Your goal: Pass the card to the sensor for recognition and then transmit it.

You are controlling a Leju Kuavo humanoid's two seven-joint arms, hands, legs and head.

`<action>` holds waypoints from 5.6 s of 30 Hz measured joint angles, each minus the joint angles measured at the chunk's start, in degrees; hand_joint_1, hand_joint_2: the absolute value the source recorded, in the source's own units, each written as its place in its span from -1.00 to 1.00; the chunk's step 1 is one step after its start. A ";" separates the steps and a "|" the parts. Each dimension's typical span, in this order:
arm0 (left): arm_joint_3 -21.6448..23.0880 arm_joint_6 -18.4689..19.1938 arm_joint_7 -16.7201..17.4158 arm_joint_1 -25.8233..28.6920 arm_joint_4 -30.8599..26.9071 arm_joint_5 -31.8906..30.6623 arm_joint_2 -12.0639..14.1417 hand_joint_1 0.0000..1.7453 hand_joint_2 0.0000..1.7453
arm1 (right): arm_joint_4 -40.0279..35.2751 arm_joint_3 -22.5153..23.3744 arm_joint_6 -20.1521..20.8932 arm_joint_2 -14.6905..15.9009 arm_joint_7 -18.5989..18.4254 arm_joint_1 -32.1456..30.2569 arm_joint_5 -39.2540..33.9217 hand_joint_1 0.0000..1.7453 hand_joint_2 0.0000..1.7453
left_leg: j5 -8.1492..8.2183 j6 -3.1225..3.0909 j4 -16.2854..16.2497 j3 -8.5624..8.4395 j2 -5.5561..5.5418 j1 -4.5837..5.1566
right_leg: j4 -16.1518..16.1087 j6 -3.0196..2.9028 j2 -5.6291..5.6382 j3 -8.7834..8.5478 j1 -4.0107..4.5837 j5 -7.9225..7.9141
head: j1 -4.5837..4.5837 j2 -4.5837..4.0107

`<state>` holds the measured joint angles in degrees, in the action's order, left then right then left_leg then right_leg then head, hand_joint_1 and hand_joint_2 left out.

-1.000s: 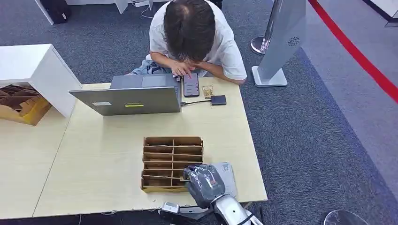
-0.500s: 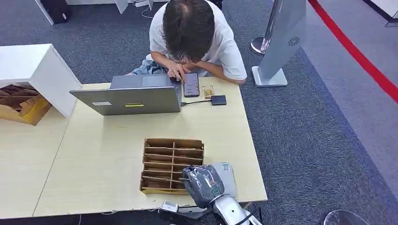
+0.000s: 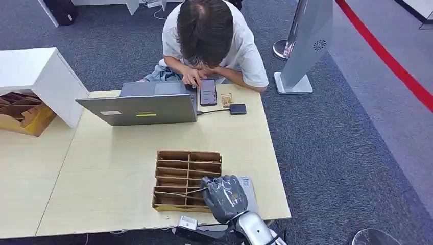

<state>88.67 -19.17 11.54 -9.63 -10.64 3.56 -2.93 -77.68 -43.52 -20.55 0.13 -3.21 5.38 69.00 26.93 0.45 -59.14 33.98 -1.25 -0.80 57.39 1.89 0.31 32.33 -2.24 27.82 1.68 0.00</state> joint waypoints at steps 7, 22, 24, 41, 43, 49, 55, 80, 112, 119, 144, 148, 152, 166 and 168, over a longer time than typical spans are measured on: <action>-0.44 -0.22 -0.22 0.10 0.00 -0.13 0.04 -1.00 -1.00 | -3.98 0.83 -1.68 0.11 0.90 -0.75 0.09 1.00 1.00 | 0.00 0.00 0.00 0.00 0.00 0.00 | 0.00 0.00 0.00 0.00 0.00 0.00 | 0.00 0.00; -1.40 -0.48 -0.31 0.29 0.00 -0.13 0.04 -1.00 -1.00 | -10.75 1.38 -3.50 1.03 1.33 -1.68 -0.07 1.00 1.00 | 0.00 0.00 0.00 0.00 0.00 0.00 | 0.00 0.00 0.00 0.00 0.00 0.00 | 0.00 0.00; -1.44 -0.55 -0.33 0.34 0.00 -0.13 0.04 -1.00 -1.00 | -11.80 1.55 -3.80 1.18 1.57 -1.83 -0.15 1.00 1.00 | 0.00 0.00 0.00 0.00 0.00 0.00 | 0.00 0.00 0.00 0.00 0.00 0.00 | 0.00 0.00; -16.67 11.87 -12.87 5.24 0.00 16.87 5.40 -1.00 -1.00 | -20.39 3.45 -6.93 1.92 2.82 -3.31 -0.63 1.00 1.00 | 0.02 0.03 0.02 0.00 0.04 -0.07 | 0.01 -0.07 0.01 0.01 0.06 0.05 | -0.02 0.00; -17.79 13.10 -13.20 5.53 0.00 18.28 5.77 -1.00 -1.00 | -20.52 3.56 -7.12 1.92 2.82 -3.20 -0.63 1.00 1.00 | 0.02 0.03 0.02 0.01 0.04 -0.07 | 0.01 -0.07 0.01 -0.02 0.06 0.05 | 0.00 0.00; -24.00 25.17 -15.98 8.08 -0.13 27.33 9.07 -1.00 -1.00 | -19.78 3.89 -7.54 1.99 2.19 -0.43 -1.73 1.00 1.00 | 0.02 0.04 0.02 -0.02 0.14 -0.16 | 0.02 -0.09 0.07 -0.02 0.15 0.04 | -0.02 0.00; -30.14 34.82 -14.49 12.28 -3.93 35.21 15.59 -1.00 -1.00 | -15.15 3.91 -7.43 1.95 0.74 4.59 -3.82 1.00 1.00 | 0.01 0.12 0.02 -0.02 0.19 -0.37 | 0.02 -0.17 0.08 -0.01 0.36 0.05 | -0.02 0.00; -9.34 -3.00 1.88 3.43 -7.53 -2.72 6.19 -1.00 -1.00 | -2.73 8.10 -0.15 -2.45 -6.30 14.01 -3.21 1.00 1.00 | -0.23 -0.02 -0.04 0.19 -0.56 0.02 | 0.02 0.04 -0.56 -0.12 -0.02 -0.13 | -0.07 0.00; -1.22 -1.73 1.14 1.14 -2.73 -0.50 1.44 -1.00 -1.00 | -5.03 11.04 0.59 -3.54 -5.38 13.73 -3.76 -0.94 1.00 | -0.20 -0.05 -0.08 0.15 -0.24 -0.05 | 0.01 0.01 -0.21 0.02 0.04 -0.16 | -0.02 0.00; -1.22 -0.83 0.96 0.73 -2.27 -1.05 1.25 -1.00 -1.00 | -8.15 12.04 -0.31 -3.96 -3.47 11.76 -5.84 -1.00 -1.00 | -0.20 -0.05 -0.08 0.14 -0.23 -0.05 | 0.01 0.01 -0.20 0.02 0.04 -0.16 | -0.02 0.00; -1.25 -0.52 0.68 0.48 -0.94 -1.51 0.50 -1.00 -1.00 | -18.86 12.70 -2.47 -3.96 -0.68 6.05 -5.40 -1.00 -1.00 | -0.20 -0.05 -0.08 0.13 -0.16 -0.05 | 0.01 0.00 -0.15 0.04 0.04 -0.16 | -0.02 0.00; -1.25 -0.96 0.68 0.57 -0.90 -1.40 0.50 -1.00 -1.00 | -20.81 12.79 -2.84 -3.80 0.26 4.38 -5.40 -1.00 -1.00 | -0.20 -0.05 -0.08 0.15 -0.16 -0.06 | 0.01 0.00 -0.16 0.05 0.04 -0.15 | -0.02 0.00; -1.25 -1.14 0.66 0.61 -0.90 -1.35 0.50 -1.00 -1.00 | -22.50 12.81 -3.34 -3.59 0.63 3.29 -5.40 -1.00 -1.00 | -0.20 -0.05 -0.07 0.15 -0.15 -0.05 | 0.01 0.01 -0.15 0.06 0.04 -0.14 | -0.04 0.00; -1.68 -1.94 0.05 1.07 -0.85 -0.39 0.50 -1.00 -1.00 | -27.84 13.81 -4.68 -2.34 6.83 -3.08 -13.19 -1.00 -1.00 | -0.14 -0.01 -0.07 0.16 -0.16 -0.05 | 0.00 0.02 -0.17 0.06 0.04 -0.10 | -0.04 0.00; -1.99 -2.19 -0.24 1.23 -0.81 -0.22 0.52 -1.00 -1.00 | -29.35 14.27 -4.74 -2.08 9.42 -5.66 -16.16 -1.00 -1.00 | -0.11 -0.05 -0.07 0.16 -0.14 -0.05 | 0.00 0.02 -0.16 0.07 0.04 -0.09 | -0.02 0.00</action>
<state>86.68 -21.35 11.30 -8.40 -11.45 3.34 -2.40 -107.04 -29.24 -25.29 -1.94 6.21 -0.28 52.85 26.83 0.40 -59.21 34.14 -1.40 -0.85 57.39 1.91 0.15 32.39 -2.20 27.73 1.66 0.00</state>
